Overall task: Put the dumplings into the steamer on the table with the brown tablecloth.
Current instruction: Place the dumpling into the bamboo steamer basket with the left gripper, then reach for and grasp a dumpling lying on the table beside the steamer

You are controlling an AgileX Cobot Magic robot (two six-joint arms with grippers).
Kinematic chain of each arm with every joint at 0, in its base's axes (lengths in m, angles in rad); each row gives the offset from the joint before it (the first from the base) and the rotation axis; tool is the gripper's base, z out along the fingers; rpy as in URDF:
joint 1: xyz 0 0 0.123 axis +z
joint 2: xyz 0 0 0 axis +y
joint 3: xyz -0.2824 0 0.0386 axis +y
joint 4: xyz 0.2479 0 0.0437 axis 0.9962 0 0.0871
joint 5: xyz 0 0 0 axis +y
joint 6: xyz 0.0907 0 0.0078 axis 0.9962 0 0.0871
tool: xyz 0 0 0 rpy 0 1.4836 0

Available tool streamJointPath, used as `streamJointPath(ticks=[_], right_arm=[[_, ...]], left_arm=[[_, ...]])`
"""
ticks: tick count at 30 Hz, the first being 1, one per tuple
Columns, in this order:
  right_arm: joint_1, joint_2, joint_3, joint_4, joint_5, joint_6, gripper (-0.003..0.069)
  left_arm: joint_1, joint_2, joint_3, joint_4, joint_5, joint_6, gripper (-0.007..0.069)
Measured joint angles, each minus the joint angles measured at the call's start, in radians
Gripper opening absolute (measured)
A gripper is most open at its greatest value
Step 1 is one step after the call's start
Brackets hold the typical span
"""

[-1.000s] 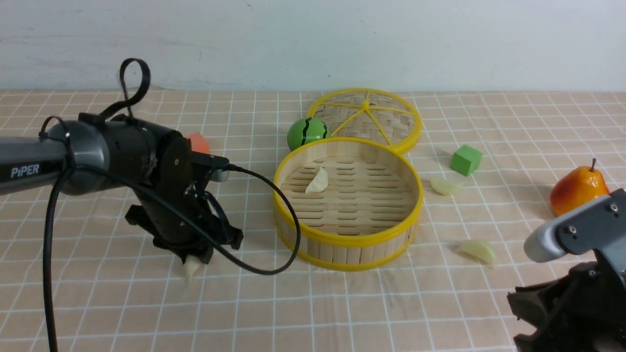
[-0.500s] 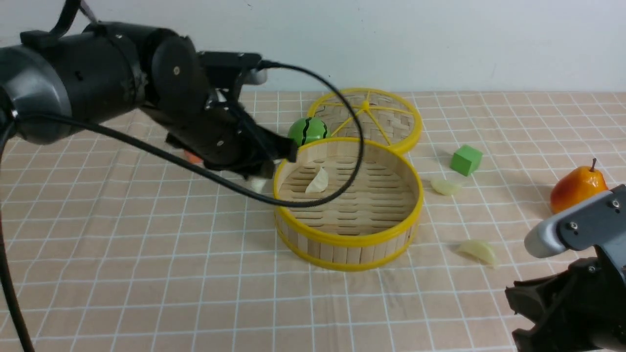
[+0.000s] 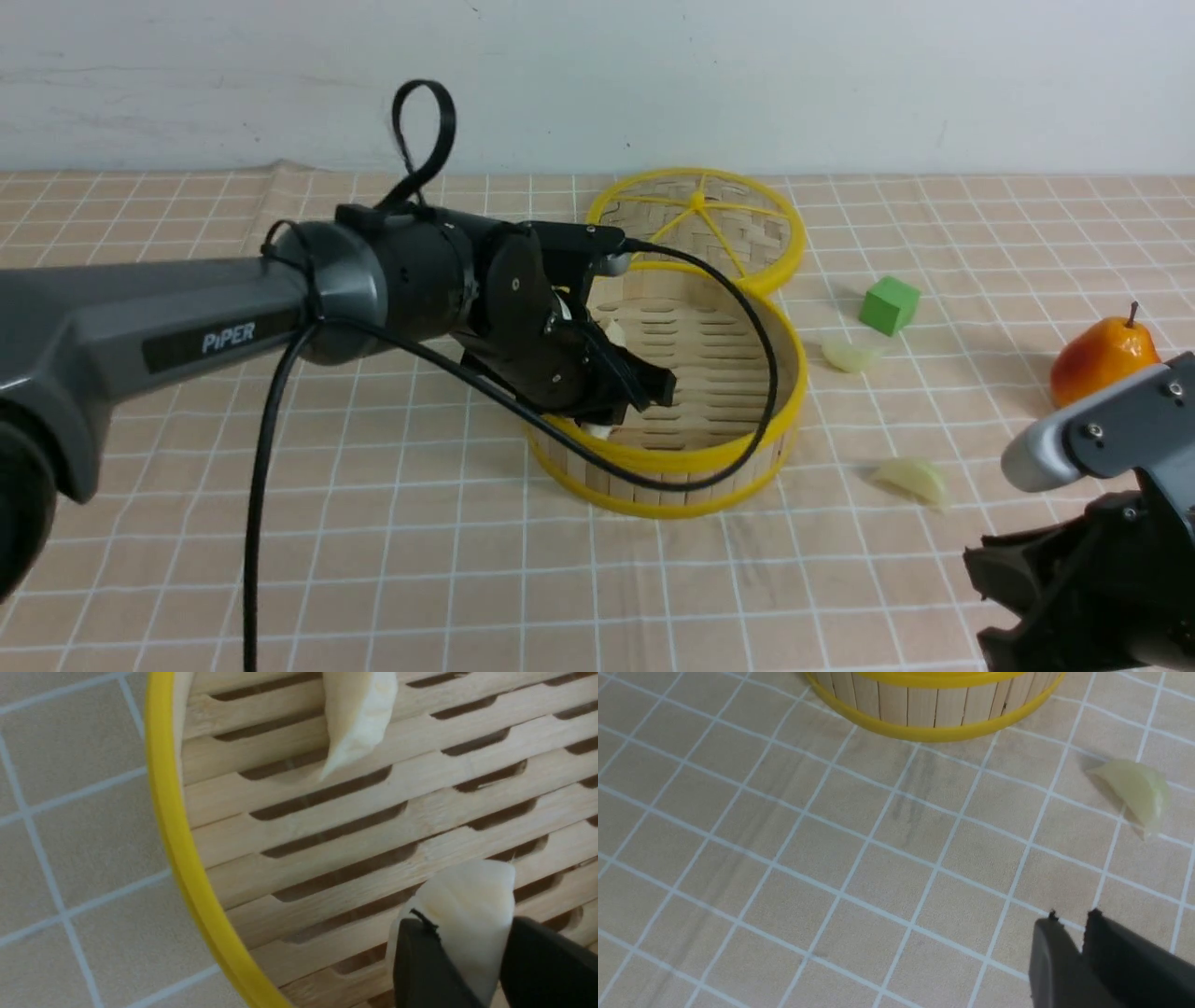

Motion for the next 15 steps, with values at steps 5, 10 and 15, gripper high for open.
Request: streamJointPath(ticks=[5,10,15], right_arm=[[0.0,0.0,0.0,0.0,0.0,0.0,0.0113],[0.0,0.0,0.0,0.001,0.0,0.008,0.0119],[0.0,0.0,0.0,0.007,-0.005,0.018,0.0127]], left_arm=[[-0.001,-0.042,-0.012,-0.007,0.067,0.015,0.0418],[-0.001,-0.219,-0.021,-0.007,0.147,0.114,0.0405],[-0.001,-0.528,-0.029,0.012,0.288,0.193,0.0209]])
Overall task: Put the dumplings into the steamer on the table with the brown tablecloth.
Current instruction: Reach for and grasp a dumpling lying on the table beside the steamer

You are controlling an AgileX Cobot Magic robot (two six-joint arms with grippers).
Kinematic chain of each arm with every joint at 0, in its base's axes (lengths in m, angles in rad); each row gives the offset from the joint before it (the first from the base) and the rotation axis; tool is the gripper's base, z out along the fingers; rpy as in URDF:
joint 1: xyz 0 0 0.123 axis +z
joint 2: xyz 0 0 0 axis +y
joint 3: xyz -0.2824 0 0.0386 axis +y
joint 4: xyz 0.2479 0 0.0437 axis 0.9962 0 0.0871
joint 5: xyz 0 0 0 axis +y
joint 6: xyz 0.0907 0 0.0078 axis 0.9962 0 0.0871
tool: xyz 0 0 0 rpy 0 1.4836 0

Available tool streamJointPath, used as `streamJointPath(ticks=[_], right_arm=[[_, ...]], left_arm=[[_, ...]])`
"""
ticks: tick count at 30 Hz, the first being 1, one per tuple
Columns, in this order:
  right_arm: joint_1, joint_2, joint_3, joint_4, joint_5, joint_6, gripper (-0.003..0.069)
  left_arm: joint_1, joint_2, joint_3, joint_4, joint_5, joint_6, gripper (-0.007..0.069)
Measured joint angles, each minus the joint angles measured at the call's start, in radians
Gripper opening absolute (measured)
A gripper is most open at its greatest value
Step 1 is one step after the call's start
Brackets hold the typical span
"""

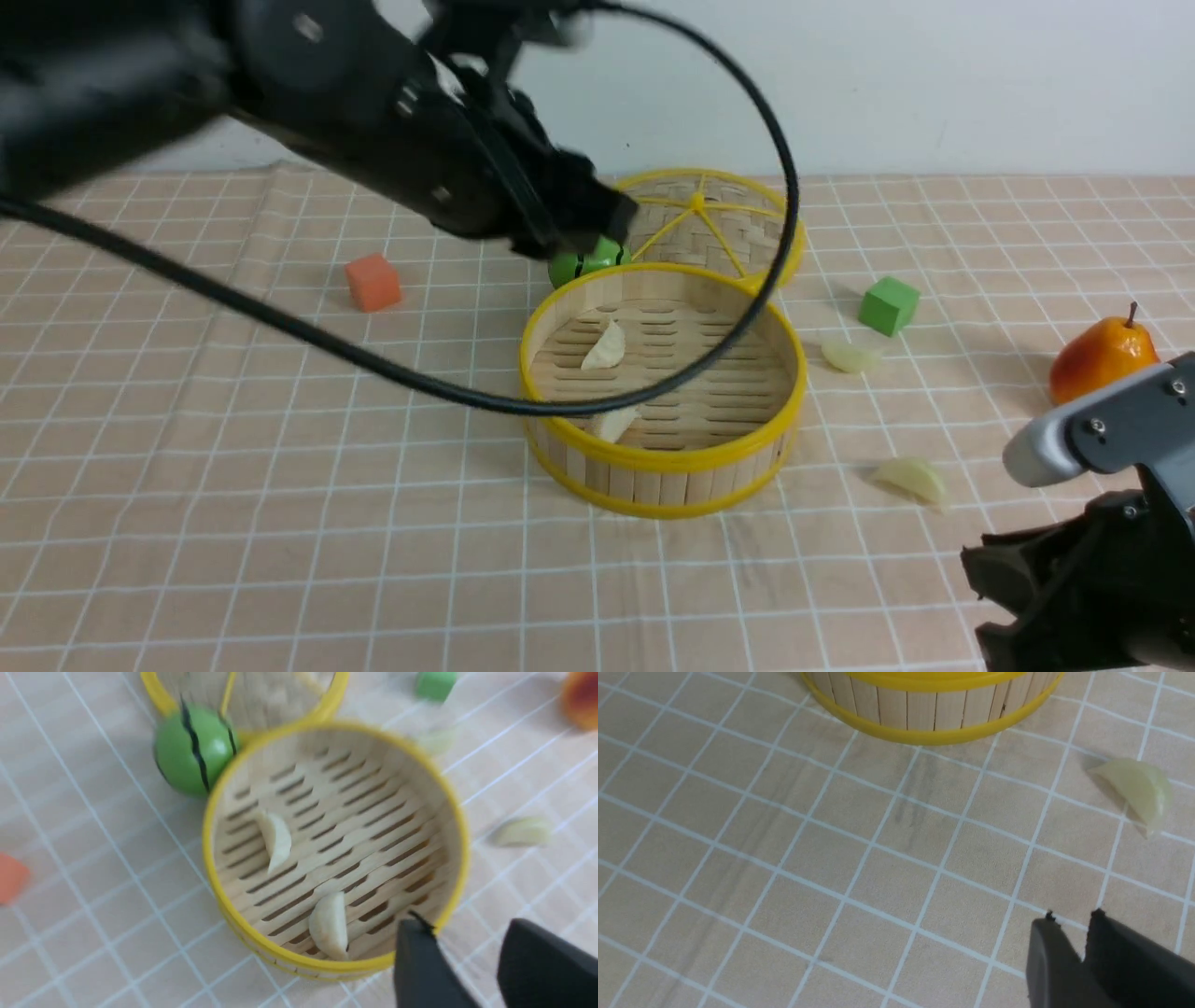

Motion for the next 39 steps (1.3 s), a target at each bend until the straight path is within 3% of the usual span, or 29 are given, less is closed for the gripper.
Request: streamJointPath(ticks=[5,7,13,18,23,27,31,39], right_arm=[[0.0,0.019,0.0,-0.008,-0.006,0.001,0.0133],[0.0,0.039,0.0,-0.01,-0.006,0.002,0.0134],[-0.02,0.173,-0.091,-0.007,0.11,0.009,0.0159],[-0.107,0.346,-0.327,-0.01,0.277,0.009,0.0246],[-0.21,0.611,-0.692,-0.013,0.406,0.009,0.0479],[-0.222,0.773,-0.893,-0.016,0.443,-0.047,0.0566],[-0.222,0.977,-1.143,-0.015,0.468,-0.149,0.0577],[-0.233,1.274,-1.467,-0.013,0.612,-0.154,0.0535]], left_arm=[[0.0,-0.286,0.075,0.025,0.102,0.006,0.0006],[0.0,-0.371,0.149,0.031,0.114,0.006,-0.0014],[0.0,-0.63,0.5,0.09,0.097,-0.042,-0.0014],[0.0,-0.741,0.732,0.127,0.095,-0.075,-0.0014],[0.0,-0.818,0.96,0.16,0.116,-0.085,-0.0014],[0.0,-0.857,1.031,0.161,0.037,-0.085,-0.0014],[0.0,-0.911,1.063,0.16,-0.07,-0.085,-0.0014],[0.0,-0.954,1.069,0.177,-0.127,-0.085,-0.0014]])
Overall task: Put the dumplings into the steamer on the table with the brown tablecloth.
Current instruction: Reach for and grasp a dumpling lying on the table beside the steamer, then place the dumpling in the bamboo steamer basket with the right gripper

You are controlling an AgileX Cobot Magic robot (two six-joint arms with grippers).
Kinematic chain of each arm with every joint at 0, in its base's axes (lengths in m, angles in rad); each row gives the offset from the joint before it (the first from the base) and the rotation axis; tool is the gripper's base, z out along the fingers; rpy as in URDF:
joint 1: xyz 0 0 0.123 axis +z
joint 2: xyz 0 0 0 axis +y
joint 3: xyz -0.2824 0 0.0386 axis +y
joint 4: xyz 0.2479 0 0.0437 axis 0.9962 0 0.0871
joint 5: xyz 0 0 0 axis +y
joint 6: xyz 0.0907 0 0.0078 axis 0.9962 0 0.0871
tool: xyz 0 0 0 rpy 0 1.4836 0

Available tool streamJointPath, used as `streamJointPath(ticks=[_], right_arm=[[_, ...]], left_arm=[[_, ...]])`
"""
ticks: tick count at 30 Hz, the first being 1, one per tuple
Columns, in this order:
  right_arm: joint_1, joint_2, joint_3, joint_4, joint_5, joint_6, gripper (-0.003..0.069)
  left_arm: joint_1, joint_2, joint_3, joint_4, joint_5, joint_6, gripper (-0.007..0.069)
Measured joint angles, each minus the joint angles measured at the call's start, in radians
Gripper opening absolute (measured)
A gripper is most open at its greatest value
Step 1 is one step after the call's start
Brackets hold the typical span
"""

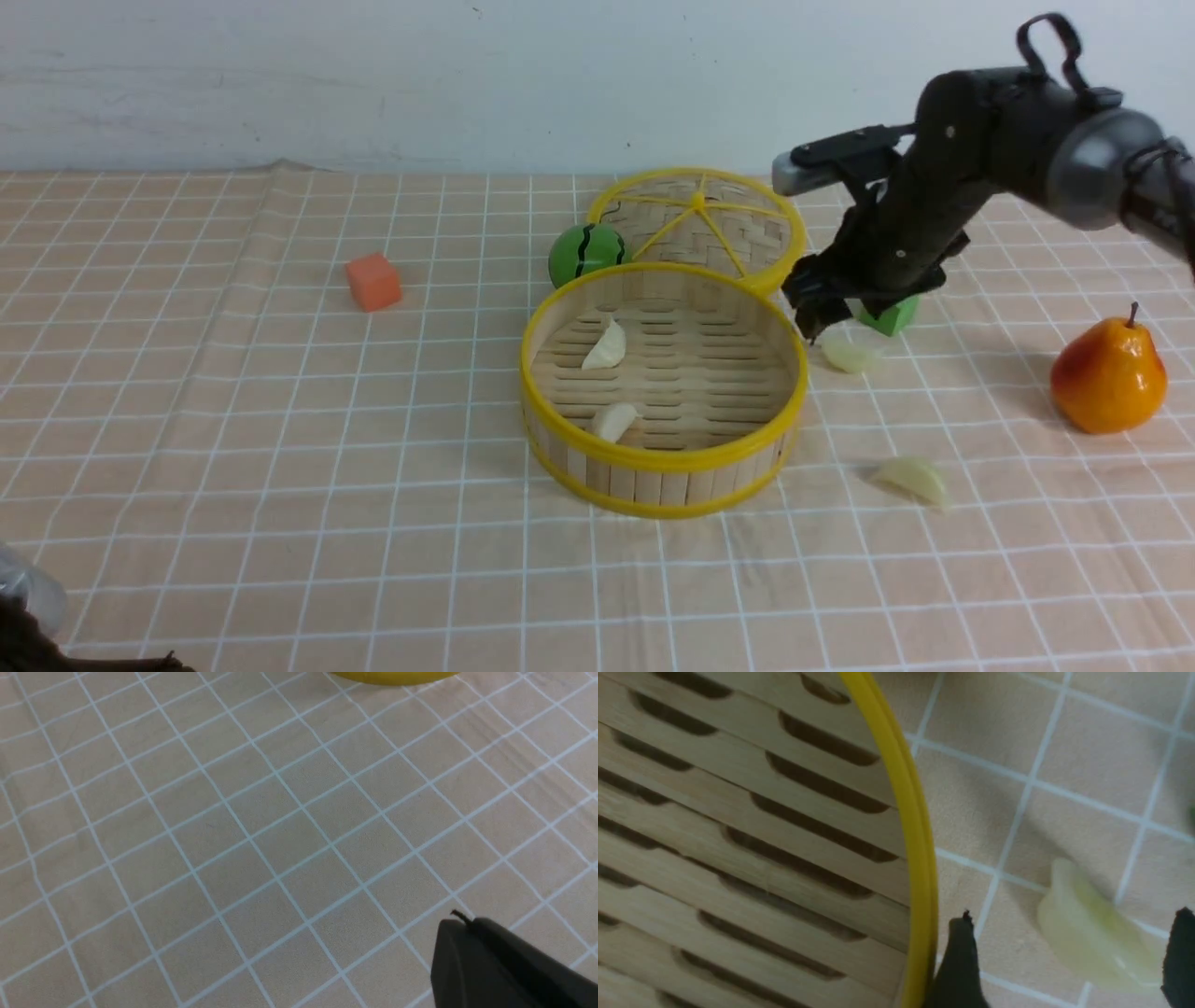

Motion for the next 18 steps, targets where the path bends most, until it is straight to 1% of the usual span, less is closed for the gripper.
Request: streamJointPath(ticks=[2,7,8,9,11,12,13,14,18], right_arm=[[0.0,0.025,-0.015,-0.001,0.017,0.0,0.0526],[-0.006,0.071,-0.038,-0.034,0.041,-0.001,0.0441],[-0.006,0.071,-0.039,-0.038,0.041,-0.001,0.0387],[-0.006,0.071,-0.039,-0.04,0.041,-0.001,0.0354],[-0.007,0.071,-0.039,-0.043,0.041,-0.001,0.0262],[-0.007,0.071,-0.04,-0.043,0.041,-0.001,0.0262],[-0.007,0.071,-0.049,-0.043,0.041,-0.001,0.0192],[-0.007,0.071,-0.051,-0.043,0.044,-0.001,0.0181],[-0.007,0.073,-0.099,-0.02,0.097,-0.001,0.0182]], left_arm=[[0.0,0.0,0.0,0.007,0.0,0.0,-0.0014],[0.0,0.0,0.001,0.037,0.0,0.0,-0.0014],[0.0,0.0,0.001,0.039,0.0,0.0,-0.0014],[0.0,0.0,0.001,0.04,0.0,0.0,-0.0014],[0.0,0.0,0.001,0.04,0.0,0.0,-0.0014],[0.0,0.0,0.001,0.04,0.0,0.0,-0.0014],[0.0,0.0,0.001,0.041,0.0,0.0,-0.0014],[0.0,0.0,0.001,0.041,0.0,0.0,-0.0014],[0.0,0.0,0.001,0.042,0.0,0.0,-0.0014]])
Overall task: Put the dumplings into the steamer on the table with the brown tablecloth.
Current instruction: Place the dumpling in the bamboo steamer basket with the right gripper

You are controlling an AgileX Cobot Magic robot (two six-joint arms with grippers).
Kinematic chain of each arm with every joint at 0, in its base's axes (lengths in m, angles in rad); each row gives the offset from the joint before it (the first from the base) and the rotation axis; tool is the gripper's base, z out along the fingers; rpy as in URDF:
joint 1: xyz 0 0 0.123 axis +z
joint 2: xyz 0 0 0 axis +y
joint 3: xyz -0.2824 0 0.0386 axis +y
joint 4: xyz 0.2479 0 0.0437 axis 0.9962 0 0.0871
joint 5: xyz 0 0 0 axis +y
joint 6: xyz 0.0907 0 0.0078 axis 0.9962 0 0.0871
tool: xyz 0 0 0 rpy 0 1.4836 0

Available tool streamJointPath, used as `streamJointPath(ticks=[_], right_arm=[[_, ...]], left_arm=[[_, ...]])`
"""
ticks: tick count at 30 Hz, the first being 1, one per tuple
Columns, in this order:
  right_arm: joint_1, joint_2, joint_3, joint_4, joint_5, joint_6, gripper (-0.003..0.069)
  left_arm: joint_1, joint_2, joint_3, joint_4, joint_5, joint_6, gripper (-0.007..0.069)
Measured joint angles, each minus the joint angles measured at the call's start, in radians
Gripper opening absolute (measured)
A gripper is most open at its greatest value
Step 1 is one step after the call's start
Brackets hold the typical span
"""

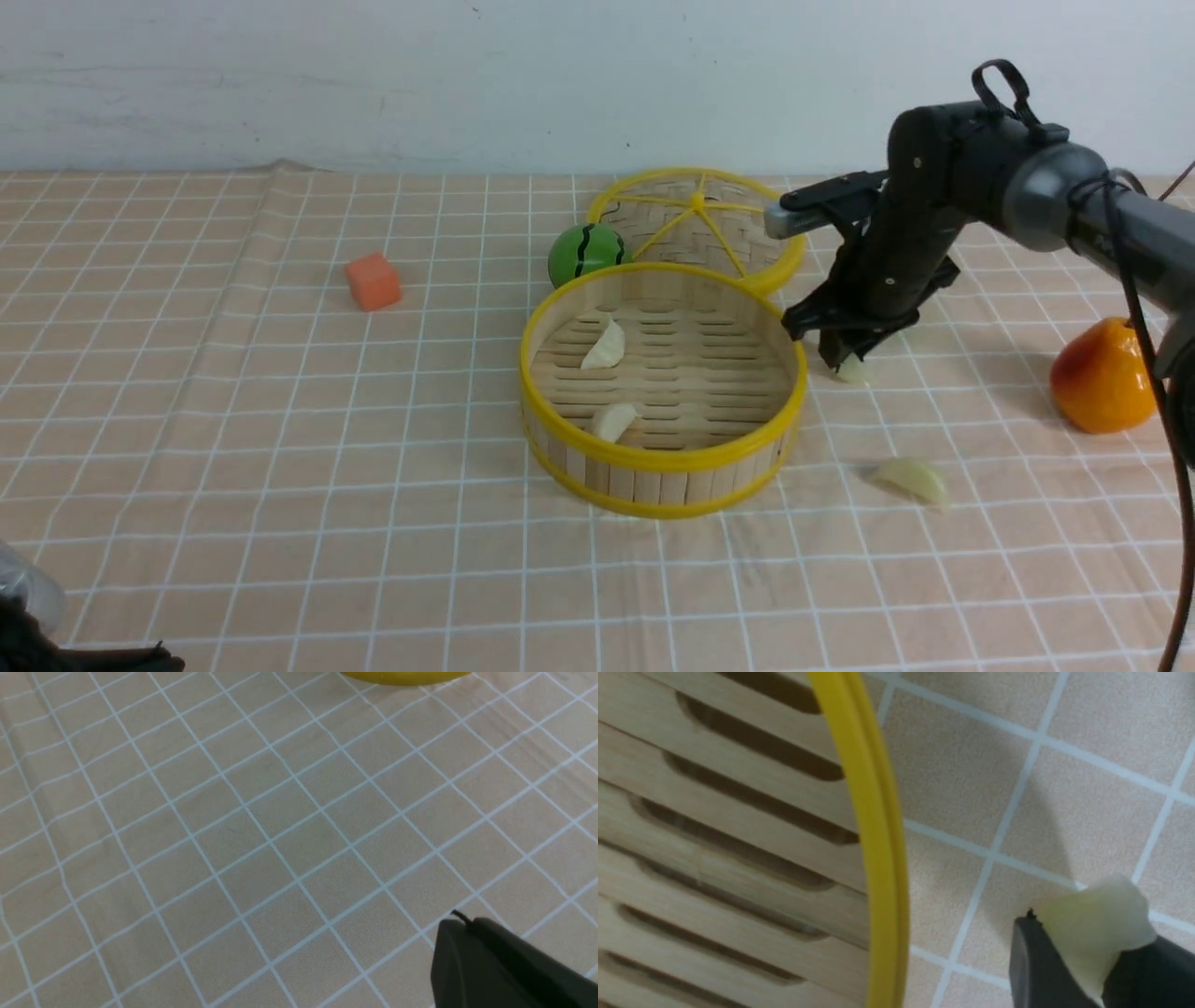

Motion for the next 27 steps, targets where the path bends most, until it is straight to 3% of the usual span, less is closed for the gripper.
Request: streamJointPath(ticks=[8,12,18,27], right_arm=[[0.007,-0.033,-0.198,0.21,0.117,-0.005,0.0182],[0.056,-0.051,-0.143,0.345,0.036,-0.073,0.0168],[0.092,0.008,-0.026,0.36,-0.074,-0.089,0.0141],[0.091,-0.066,-0.019,0.344,-0.036,-0.092,0.0567]], left_arm=[[0.0,0.0,0.0,0.001,-0.013,-0.001,-0.0014],[0.0,0.0,0.001,0.001,-0.022,-0.002,-0.0014],[0.0,0.0,0.001,-0.009,-0.023,-0.003,-0.0014],[0.0,0.0,0.001,-0.033,-0.005,-0.003,-0.0014]])
